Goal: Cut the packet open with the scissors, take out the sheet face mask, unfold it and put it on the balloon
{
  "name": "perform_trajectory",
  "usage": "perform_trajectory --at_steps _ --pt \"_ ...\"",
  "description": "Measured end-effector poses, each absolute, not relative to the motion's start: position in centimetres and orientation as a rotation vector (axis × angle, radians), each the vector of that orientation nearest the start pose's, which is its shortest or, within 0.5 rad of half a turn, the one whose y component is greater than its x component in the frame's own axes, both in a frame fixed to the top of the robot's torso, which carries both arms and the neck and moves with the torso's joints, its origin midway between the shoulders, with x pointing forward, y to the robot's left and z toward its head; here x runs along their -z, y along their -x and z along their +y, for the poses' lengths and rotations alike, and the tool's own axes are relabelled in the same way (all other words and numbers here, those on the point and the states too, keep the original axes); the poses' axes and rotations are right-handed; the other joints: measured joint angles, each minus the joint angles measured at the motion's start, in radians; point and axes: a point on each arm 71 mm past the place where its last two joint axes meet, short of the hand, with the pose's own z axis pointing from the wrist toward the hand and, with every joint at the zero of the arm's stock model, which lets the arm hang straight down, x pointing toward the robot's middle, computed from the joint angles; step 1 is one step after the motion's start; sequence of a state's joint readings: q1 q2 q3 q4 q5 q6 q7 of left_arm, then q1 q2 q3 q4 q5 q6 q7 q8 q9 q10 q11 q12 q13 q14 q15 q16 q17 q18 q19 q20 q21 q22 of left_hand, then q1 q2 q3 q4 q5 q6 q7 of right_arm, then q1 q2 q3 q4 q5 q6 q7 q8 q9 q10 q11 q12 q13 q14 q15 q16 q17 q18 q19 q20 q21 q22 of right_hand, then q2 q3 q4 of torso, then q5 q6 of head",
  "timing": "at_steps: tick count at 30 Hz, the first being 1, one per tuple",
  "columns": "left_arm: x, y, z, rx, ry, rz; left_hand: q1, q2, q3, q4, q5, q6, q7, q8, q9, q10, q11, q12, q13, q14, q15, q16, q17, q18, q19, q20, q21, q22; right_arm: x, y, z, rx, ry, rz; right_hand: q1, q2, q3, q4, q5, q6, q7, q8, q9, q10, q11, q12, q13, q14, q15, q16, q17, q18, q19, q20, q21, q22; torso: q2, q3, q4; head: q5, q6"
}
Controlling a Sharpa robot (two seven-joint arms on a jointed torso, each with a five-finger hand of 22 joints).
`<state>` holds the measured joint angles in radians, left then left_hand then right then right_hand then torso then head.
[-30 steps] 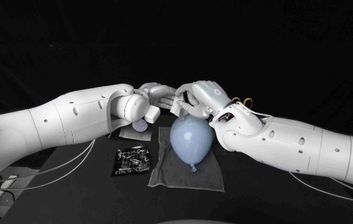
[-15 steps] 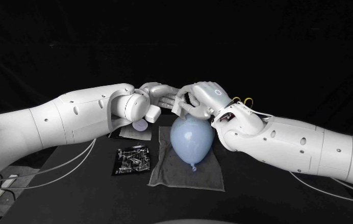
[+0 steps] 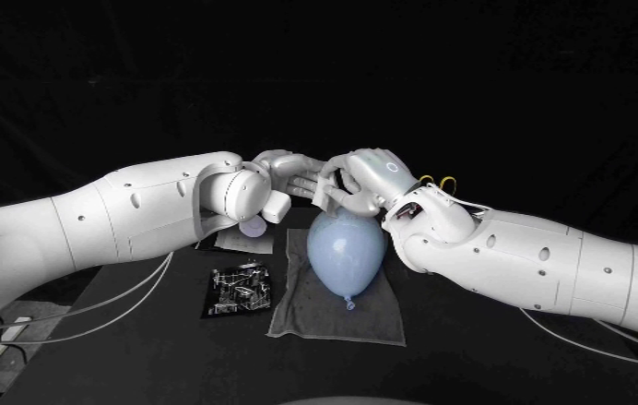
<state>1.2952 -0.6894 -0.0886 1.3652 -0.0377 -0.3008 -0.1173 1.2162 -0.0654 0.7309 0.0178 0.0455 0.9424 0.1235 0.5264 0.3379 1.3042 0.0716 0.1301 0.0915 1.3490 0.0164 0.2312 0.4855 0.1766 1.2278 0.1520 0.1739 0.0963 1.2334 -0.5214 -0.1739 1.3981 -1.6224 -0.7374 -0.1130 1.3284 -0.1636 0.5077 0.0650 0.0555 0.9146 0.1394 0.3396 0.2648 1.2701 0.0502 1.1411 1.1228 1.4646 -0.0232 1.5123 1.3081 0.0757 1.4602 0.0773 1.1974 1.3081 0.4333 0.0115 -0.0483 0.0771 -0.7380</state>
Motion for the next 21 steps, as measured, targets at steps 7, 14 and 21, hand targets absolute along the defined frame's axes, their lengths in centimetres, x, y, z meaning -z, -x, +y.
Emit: perform_trajectory --at_steps 7,14,21 --pt "19.11 -52.08 17.79 1.201 1.275 1.859 0.002 0.002 0.0 0.0 0.001 -0.002 0.002 0.0 0.0 0.0 0.0 0.0 0.0 0.0 0.0 0.004 0.0 0.0 0.0 0.0 0.0 -0.001 18.62 -47.71 -7.27 -0.798 0.3 1.26 -0.003 -0.003 0.0 0.0 0.0 0.004 -0.004 -0.001 -0.001 0.0 0.0 0.0 0.0 0.0 0.0 0.0 0.0 0.0 0.0 0.0 0.0 0.0 0.0 -0.0006 0.0002 0.0 -0.002" --pt "19.14 -52.11 17.78 1.201 1.278 1.858 0.003 0.003 0.0 0.0 0.001 -0.002 0.001 -0.001 0.0 0.0 0.0 0.0 0.0 0.0 0.0 0.004 0.001 0.0 0.0 0.0 -0.001 -0.001 18.67 -47.56 -7.12 -0.804 0.312 1.273 0.009 0.009 0.009 -0.009 -0.003 0.045 -0.016 0.012 0.004 0.009 -0.009 0.007 0.014 0.0 0.0 0.006 -0.001 0.0 0.0 0.0 0.016 -0.001 0.0 -0.0006 0.0001 0.002 -0.004" --pt "19.18 -52.19 17.73 1.202 1.282 1.855 0.004 0.004 -0.002 -0.002 0.001 -0.005 0.002 0.003 0.0 0.0 0.0 0.0 0.0 0.0 0.0 0.004 0.0 0.0 0.0 0.0 -0.001 -0.001 18.78 -47.46 -7.11 -0.807 0.329 1.288 0.022 0.022 0.017 -0.017 -0.003 0.063 -0.024 0.024 0.009 0.014 -0.014 0.012 0.022 0.0 -0.008 0.011 -0.001 0.0 0.004 -0.004 0.024 -0.001 0.0 -0.0002 -0.0005 0.003 -0.006"
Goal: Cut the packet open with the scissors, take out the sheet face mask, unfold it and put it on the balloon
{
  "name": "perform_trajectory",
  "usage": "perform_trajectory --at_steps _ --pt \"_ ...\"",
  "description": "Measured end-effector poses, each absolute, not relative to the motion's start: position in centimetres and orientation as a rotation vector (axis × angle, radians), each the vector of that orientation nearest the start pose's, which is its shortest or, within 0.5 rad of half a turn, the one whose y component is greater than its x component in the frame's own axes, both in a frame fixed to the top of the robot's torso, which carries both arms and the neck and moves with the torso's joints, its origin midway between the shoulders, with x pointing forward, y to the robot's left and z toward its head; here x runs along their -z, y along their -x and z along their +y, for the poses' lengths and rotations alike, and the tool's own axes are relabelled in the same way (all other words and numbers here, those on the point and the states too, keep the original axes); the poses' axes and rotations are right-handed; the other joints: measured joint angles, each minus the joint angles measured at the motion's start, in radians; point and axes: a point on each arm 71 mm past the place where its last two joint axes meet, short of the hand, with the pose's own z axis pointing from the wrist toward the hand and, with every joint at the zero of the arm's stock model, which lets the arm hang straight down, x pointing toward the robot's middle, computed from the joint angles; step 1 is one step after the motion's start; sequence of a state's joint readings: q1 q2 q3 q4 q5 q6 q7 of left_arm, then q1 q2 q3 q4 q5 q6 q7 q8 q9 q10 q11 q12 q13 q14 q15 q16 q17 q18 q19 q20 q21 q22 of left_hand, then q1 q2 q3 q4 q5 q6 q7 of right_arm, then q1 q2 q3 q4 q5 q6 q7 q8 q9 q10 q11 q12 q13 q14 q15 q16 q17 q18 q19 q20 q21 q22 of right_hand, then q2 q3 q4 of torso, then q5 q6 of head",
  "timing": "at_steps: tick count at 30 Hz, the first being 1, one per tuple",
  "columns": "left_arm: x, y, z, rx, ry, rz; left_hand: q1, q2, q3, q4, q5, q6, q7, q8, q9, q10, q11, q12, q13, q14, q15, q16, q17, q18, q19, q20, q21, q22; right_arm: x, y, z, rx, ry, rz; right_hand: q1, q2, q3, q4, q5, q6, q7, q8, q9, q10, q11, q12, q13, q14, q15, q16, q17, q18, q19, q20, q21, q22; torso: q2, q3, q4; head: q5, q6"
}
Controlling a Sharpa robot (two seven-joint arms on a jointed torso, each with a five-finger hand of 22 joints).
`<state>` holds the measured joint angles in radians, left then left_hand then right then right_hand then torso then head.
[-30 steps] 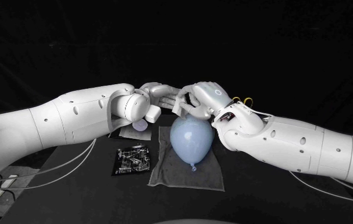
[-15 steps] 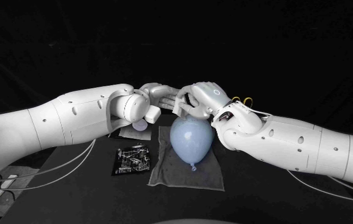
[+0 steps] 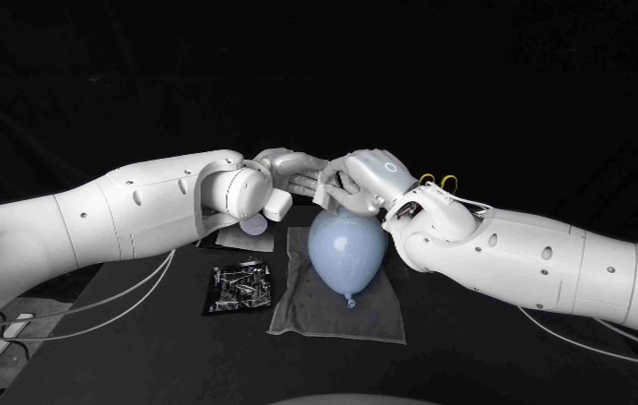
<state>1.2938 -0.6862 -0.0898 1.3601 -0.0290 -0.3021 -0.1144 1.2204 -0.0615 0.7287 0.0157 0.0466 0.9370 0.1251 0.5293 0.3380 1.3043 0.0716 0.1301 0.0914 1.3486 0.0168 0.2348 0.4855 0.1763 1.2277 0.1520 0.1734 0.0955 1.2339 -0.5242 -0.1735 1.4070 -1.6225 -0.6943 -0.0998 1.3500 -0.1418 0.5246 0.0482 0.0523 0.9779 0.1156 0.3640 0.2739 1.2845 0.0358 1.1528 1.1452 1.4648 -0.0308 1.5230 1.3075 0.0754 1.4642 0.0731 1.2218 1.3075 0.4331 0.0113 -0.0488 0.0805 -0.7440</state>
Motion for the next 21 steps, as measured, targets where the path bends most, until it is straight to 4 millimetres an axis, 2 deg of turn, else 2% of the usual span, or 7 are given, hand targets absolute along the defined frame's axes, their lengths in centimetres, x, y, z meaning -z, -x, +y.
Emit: perform_trajectory --at_steps 5,9,13,15,18,19,21 --pt "19.26 -52.21 17.72 1.202 1.285 1.855 0.001 0.001 -0.001 -0.001 0.0 -0.002 0.002 0.0 0.0 0.0 0.0 0.0 0.0 -0.001 0.001 0.0 0.0 -0.006 0.0 0.0 0.0 -0.001 18.83 -47.46 -7.07 -0.806 0.341 1.297 0.002 0.002 0.004 -0.004 0.0 0.007 -0.004 0.003 0.002 0.004 -0.004 0.0 0.001 0.0 0.0 0.0 0.0 0.0 0.0 0.0 0.004 0.0 0.0 0.0002 0.0 0.0 -0.002" --pt "19.31 -52.23 17.72 1.2 1.287 1.855 0.001 0.001 -0.001 -0.001 0.0 -0.003 0.0 0.0 0.0 0.0 0.0 0.0 0.0 0.001 0.0 -0.001 -0.001 -0.007 0.0 0.0 0.0 -0.001 18.85 -47.47 -7.0 -0.806 0.349 1.304 0.011 0.019 0.014 -0.014 0.0 0.029 -0.014 0.02 0.007 0.014 -0.014 0.012 0.012 0.0 -0.007 0.0 0.001 0.0 0.003 -0.003 0.018 0.001 0.0 0.0002 0.0001 -0.001 -0.004" --pt "19.39 -52.2 17.72 1.199 1.289 1.856 0.001 0.001 -0.001 -0.001 0.0 -0.003 0.0 0.0 0.0 0.0 0.0 0.0 0.0 0.001 0.0 -0.002 -0.001 -0.007 0.0 0.0 0.0 -0.001 18.84 -47.48 -6.99 -0.804 0.353 1.306 0.017 0.035 0.023 -0.026 0.0 0.042 -0.021 0.041 0.011 0.048 -0.018 0.048 0.047 0.002 -0.016 0.007 0.001 0.0 0.002 -0.009 0.046 0.001 0.0 0.0002 0.0004 -0.001 -0.005" --pt "19.4 -52.19 17.7 1.199 1.289 1.857 0.001 0.001 -0.001 -0.001 0.0 -0.004 0.0 0.0 0.0 0.0 0.0 0.0 0.0 0.001 0.0 -0.003 -0.001 -0.007 0.0 0.0 0.0 -0.001 18.83 -47.45 -6.98 -0.805 0.355 1.307 0.019 0.045 0.033 -0.039 -0.001 0.044 -0.023 0.057 0.011 0.072 -0.017 0.085 0.086 0.002 -0.016 0.015 0.001 -0.015 0.0 -0.014 0.071 0.001 0.0 0.0002 0.0006 -0.001 -0.005" --pt "19.41 -52.19 17.69 1.199 1.29 1.857 0.001 0.001 -0.001 -0.001 0.0 -0.004 0.0 0.0 0.0 0.0 0.0 0.0 0.0 0.001 0.0 -0.003 -0.001 -0.007 0.0 0.0 0.0 -0.001 18.8 -47.32 -6.95 -0.808 0.357 1.306 0.019 0.055 0.049 -0.057 -0.003 0.045 -0.024 0.086 0.011 0.09 -0.014 0.113 0.118 0.002 -0.016 0.021 0.001 -0.015 0.002 -0.016 0.093 0.001 0.0 0.0002 0.0007 -0.001 -0.005" --pt "19.41 -52.19 17.68 1.199 1.29 1.858 0.001 0.001 -0.001 -0.001 0.0 -0.004 0.0 0.0 0.0 0.0 0.0 0.0 0.0 0.001 0.0 -0.003 0.0 -0.007 0.0 0.0 0.0 -0.001 18.8 -47.27 -6.95 -0.81 0.357 1.306 0.016 0.058 0.055 -0.058 -0.003 0.046 -0.025 0.089 0.017 0.095 -0.016 0.115 0.124 0.002 -0.016 0.024 0.001 -0.015 0.002 -0.016 0.097 0.0 0.0 0.0003 0.0008 -0.001 -0.005" --pt "19.41 -52.19 17.63 1.2 1.29 1.858 0.001 0.001 -0.001 -0.001 -0.001 -0.005 0.002 0.0 0.0 0.0 0.0 0.0 0.0 0.005 -0.001 -0.003 0.001 -0.007 0.0 0.0 0.0 -0.001 18.78 -47.11 -6.96 -0.814 0.359 1.306 0.016 0.058 0.063 -0.061 -0.003 0.046 -0.025 0.096 0.054 0.099 -0.02 0.116 0.13 0.001 -0.017 0.025 0.001 -0.015 0.002 -0.016 0.104 0.0 0.0 0.0001 0.0009 -0.001 -0.005"
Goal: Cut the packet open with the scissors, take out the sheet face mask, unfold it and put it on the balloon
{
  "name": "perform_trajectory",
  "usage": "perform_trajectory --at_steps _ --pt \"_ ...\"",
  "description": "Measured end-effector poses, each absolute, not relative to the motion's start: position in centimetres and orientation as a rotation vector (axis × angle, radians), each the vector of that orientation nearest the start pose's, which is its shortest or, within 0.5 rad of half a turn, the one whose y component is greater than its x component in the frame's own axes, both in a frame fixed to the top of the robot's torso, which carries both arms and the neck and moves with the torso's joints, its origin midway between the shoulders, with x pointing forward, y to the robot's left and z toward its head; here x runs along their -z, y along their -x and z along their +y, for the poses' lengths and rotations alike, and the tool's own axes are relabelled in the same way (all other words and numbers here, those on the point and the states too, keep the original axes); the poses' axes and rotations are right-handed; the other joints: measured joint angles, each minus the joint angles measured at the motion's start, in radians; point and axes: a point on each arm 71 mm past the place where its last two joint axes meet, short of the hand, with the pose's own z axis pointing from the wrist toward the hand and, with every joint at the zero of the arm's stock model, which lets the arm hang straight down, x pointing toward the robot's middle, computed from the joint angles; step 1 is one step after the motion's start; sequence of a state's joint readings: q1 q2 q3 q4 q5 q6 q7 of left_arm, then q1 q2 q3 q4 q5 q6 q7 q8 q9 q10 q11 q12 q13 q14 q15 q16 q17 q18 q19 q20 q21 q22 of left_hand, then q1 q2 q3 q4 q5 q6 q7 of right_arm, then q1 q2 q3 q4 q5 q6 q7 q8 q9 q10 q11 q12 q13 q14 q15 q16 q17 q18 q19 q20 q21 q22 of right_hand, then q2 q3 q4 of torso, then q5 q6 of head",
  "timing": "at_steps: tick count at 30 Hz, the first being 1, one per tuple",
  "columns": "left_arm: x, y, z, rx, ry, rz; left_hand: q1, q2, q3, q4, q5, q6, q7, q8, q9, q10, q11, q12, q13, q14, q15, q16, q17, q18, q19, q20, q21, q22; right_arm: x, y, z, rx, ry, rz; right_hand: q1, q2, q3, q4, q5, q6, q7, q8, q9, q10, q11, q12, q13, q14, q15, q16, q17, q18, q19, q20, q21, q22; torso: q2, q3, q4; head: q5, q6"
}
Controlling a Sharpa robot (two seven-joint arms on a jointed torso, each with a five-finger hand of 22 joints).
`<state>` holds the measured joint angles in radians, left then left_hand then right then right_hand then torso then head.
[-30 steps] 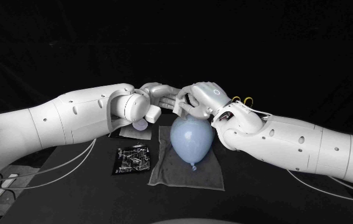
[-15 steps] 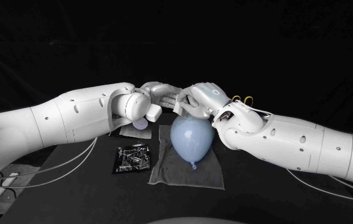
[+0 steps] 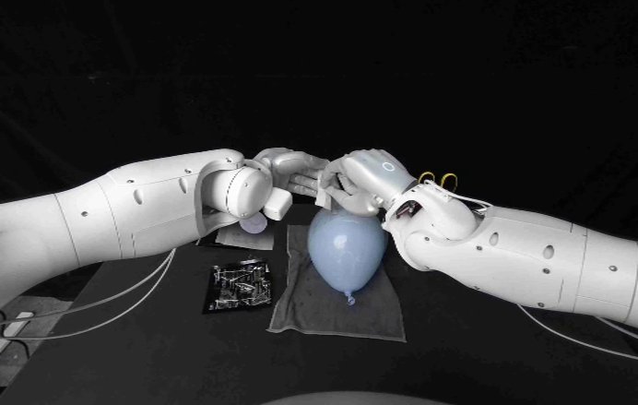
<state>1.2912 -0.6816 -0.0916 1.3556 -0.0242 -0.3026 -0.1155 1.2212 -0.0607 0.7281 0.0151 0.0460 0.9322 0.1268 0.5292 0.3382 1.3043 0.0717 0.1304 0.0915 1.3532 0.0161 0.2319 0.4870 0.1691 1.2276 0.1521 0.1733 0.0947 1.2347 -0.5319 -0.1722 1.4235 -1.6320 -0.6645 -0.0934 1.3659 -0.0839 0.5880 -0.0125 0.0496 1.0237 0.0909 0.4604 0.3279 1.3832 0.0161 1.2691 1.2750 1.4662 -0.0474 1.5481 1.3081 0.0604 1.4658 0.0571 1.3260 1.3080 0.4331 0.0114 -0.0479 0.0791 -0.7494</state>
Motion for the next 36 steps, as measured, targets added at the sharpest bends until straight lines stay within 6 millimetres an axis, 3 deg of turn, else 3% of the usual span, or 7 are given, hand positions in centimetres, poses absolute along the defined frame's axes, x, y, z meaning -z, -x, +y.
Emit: perform_trajectory --at_steps 4,14,19,21,25,27,36 --pt "19.3 -52.3 17.6 1.205 1.29 1.854 0.0 0.0 0.0 0.0 0.0 0.0 0.0 0.0 0.0 0.0 0.0 0.0 0.0 0.001 -0.001 0.0 0.001 0.0 0.0 0.0 0.0 0.0 18.8 -46.5 -7.0 -0.83 0.365 1.312 -0.005 0.004 0.007 -0.007 0.0 -0.001 -0.005 0.015 0.029 0.01 0.0 0.008 0.009 -0.002 -0.004 0.006 0.0 0.0 0.0 0.0 0.007 0.0 0.0 -0.0003 0.0 0.0 0.0" --pt "19.0 -52.6 17.8 1.212 1.291 1.834 0.0 0.0 0.0 0.0 -0.003 -0.003 -0.001 0.002 0.028 0.0 0.0 0.0 0.0 0.002 -0.001 0.0 0.0 0.0 0.004 -0.004 0.0 0.0 19.0 -44.4 -7.2 -0.878 0.402 1.362 -0.019 0.0 0.014 -0.008 0.0 -0.002 -0.009 0.023 0.037 0.023 -0.012 0.008 0.013 0.0 -0.007 0.006 -0.001 0.0 -0.002 -0.001 0.012 -0.001 0.0 -0.001 -0.0013 0.002 -0.003" --pt "19.0 -52.6 17.8 1.214 1.291 1.831 0.0 0.0 -0.004 -0.004 0.001 -0.003 0.001 0.005 0.028 0.0 0.0 0.0 0.0 0.002 -0.001 0.004 0.0 0.0 0.004 -0.004 0.0 -0.001 19.0 -44.0 -7.9 -0.882 0.401 1.377 -0.028 0.001 0.023 -0.008 0.0 -0.017 -0.005 0.023 0.047 0.023 -0.012 -0.004 0.002 0.0 -0.007 0.006 -0.001 0.0 -0.001 -0.002 0.002 0.0 -0.001 -0.0005 -0.0014 0.004 -0.003" --pt "19.0 -52.6 17.8 1.214 1.291 1.83 0.0 0.0 -0.004 -0.004 0.001 -0.003 0.001 0.005 0.028 0.0 0.0 0.0 0.0 0.002 -0.001 0.004 0.0 0.0 0.004 -0.004 0.0 -0.001 18.9 -44.0 -8.3 -0.885 0.383 1.365 -0.034 0.007 0.026 -0.007 0.0 -0.055 0.004 0.023 0.054 0.01 -0.006 -0.025 -0.014 0.0 -0.007 0.0 -0.001 0.0 0.0 -0.004 -0.017 0.0 -0.001 -0.0005 -0.0016 0.005 -0.002" --pt "19.0 -52.6 17.9 1.214 1.292 1.829 0.0 0.0 -0.004 -0.004 0.001 -0.003 0.001 0.005 0.028 0.0 0.0 0.0 0.0 0.001 -0.001 0.004 0.0 0.0 0.004 -0.004 0.0 -0.001 18.4 -44.1 -9.2 -0.901 0.324 1.301 -0.064 0.002 0.025 -0.007 0.0 -0.106 0.021 -0.01 0.044 -0.014 0.013 -0.054 -0.037 0.0 -0.006 -0.007 0.0 0.0 -0.001 -0.006 -0.037 0.0 -0.001 0.0001 -0.0015 0.007 0.001" --pt "19.0 -52.6 17.9 1.214 1.292 1.829 0.0 0.0 -0.004 -0.004 0.001 -0.003 0.001 0.005 0.028 0.0 0.0 0.0 0.0 0.001 -0.001 0.004 0.0 0.0 0.004 -0.004 0.0 -0.001 18.0 -44.2 -9.5 -0.91 0.295 1.266 -0.071 -0.006 0.017 -0.003 0.0 -0.117 0.031 -0.028 0.037 -0.025 0.018 -0.06 -0.043 0.0 0.005 -0.008 0.0 -0.001 -0.001 -0.006 -0.04 0.0 -0.001 0.0006 -0.0012 0.008 0.002" --pt "19.0 -52.6 17.8 1.217 1.29 1.831 0.0 0.0 -0.004 -0.004 0.0 -0.005 0.003 0.005 0.028 0.0 0.0 0.0 0.0 0.001 -0.001 0.004 0.0 0.0 0.004 -0.004 0.004 -0.001 17.1 -45.3 -10.0 -0.921 0.211 1.17 -0.081 -0.027 0.009 0.004 0.0 -0.147 0.046 -0.076 0.015 -0.041 0.033 -0.074 -0.046 0.0 0.016 -0.009 0.0 -0.001 0.0 0.004 -0.058 0.0 0.0 0.0002 -0.0002 0.007 0.004"
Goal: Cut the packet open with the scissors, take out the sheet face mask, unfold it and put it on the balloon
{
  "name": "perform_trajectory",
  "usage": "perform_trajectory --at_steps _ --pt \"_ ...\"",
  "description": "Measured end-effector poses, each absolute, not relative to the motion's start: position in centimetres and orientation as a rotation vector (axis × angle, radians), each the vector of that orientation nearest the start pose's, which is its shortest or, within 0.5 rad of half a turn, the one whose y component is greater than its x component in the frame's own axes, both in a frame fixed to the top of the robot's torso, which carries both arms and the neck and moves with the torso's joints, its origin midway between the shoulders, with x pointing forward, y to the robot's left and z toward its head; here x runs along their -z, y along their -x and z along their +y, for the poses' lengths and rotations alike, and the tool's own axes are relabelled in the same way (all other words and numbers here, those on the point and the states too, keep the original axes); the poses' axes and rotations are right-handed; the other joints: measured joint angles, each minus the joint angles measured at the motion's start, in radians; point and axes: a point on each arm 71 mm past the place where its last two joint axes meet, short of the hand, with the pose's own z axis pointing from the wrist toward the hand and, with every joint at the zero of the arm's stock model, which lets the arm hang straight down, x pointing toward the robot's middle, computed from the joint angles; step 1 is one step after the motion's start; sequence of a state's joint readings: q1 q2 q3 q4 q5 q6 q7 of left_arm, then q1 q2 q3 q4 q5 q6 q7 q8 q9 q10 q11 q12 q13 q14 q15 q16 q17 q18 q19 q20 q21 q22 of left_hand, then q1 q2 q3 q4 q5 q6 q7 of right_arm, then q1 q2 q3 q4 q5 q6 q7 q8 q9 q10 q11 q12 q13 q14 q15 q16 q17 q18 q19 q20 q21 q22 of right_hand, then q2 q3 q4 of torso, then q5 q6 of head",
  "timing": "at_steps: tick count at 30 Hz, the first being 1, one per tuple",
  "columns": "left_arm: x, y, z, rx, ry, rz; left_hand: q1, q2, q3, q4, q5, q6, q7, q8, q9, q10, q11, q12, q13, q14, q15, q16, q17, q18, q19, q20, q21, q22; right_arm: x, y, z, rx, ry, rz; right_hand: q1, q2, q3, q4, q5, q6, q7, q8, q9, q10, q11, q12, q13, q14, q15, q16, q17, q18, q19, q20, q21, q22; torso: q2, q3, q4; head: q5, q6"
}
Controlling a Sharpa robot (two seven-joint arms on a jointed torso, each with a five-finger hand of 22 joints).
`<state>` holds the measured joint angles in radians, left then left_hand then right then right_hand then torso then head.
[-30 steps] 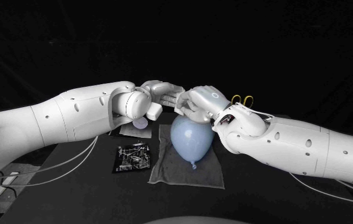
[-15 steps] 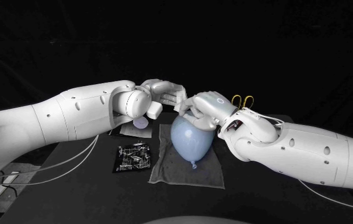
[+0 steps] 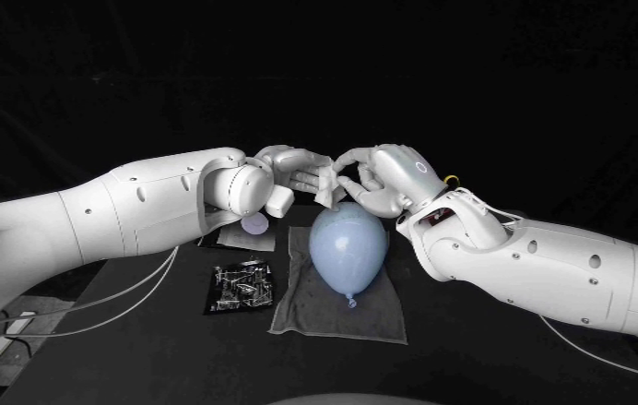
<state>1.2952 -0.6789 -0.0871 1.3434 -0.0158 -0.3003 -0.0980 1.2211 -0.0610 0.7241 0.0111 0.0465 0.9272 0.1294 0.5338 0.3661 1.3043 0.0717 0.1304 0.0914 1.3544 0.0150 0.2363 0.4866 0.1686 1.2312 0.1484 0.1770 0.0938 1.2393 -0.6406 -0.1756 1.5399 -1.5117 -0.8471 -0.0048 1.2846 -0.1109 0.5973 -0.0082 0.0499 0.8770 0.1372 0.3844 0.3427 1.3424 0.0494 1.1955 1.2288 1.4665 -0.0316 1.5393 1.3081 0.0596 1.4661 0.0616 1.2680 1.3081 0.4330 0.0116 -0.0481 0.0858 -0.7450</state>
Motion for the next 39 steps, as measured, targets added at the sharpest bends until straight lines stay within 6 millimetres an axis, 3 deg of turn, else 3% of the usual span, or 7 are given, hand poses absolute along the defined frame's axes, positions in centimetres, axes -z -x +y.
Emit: perform_trajectory --at_steps 12,23,39 --pt "19.0 -52.5 17.6 1.224 1.286 1.838 0.002 0.002 0.0 0.0 0.0 0.0 0.0 -0.001 0.0 0.0 0.0 0.0 0.0 0.0 0.0 0.0 0.0 0.0 0.0 0.0 0.0 0.0 17.7 -47.1 -8.9 -0.901 0.207 1.224 0.0 0.0 -0.006 0.002 0.0 -0.003 0.003 -0.012 -0.007 -0.006 0.006 -0.008 -0.004 0.0 0.003 -0.004 -0.001 0.0 0.0 0.007 -0.008 -0.001 0.001 -0.0007 0.0014 -0.002 -0.002" --pt "19.0 -52.4 17.4 1.229 1.283 1.842 0.005 0.003 0.0 0.0 -0.004 -0.001 0.0 0.0 0.0 0.0 0.0 0.0 0.0 0.0 0.0 0.0 -0.001 0.0 0.0 0.0 0.0 0.0 18.3 -47.2 -7.8 -0.899 0.242 1.309 -0.035 -0.034 -0.057 0.026 0.0 0.001 0.007 -0.036 -0.019 -0.006 0.006 -0.008 0.004 0.0 0.01 -0.007 -0.001 0.0 -0.002 0.012 -0.008 0.0 0.0 -0.0007 0.0001 0.001 -0.005" --pt "18.9 -52.4 17.4 1.233 1.279 1.846 0.005 0.002 -0.003 -0.003 0.0 0.0 -0.004 0.0 0.0 0.0 0.0 0.0 0.001 0.003 -0.002 0.0 -0.001 -0.001 0.0 0.0 0.0 -0.001 18.4 -47.5 -8.0 -0.87 0.213 1.325 -0.031 -0.031 -0.079 0.048 0.0 -0.005 0.012 -0.073 -0.037 -0.01 0.01 -0.004 0.007 0.0 0.01 -0.007 0.0 0.0 -0.002 0.016 -0.012 0.0 0.0 0.0001 -0.0001 0.0 -0.006"
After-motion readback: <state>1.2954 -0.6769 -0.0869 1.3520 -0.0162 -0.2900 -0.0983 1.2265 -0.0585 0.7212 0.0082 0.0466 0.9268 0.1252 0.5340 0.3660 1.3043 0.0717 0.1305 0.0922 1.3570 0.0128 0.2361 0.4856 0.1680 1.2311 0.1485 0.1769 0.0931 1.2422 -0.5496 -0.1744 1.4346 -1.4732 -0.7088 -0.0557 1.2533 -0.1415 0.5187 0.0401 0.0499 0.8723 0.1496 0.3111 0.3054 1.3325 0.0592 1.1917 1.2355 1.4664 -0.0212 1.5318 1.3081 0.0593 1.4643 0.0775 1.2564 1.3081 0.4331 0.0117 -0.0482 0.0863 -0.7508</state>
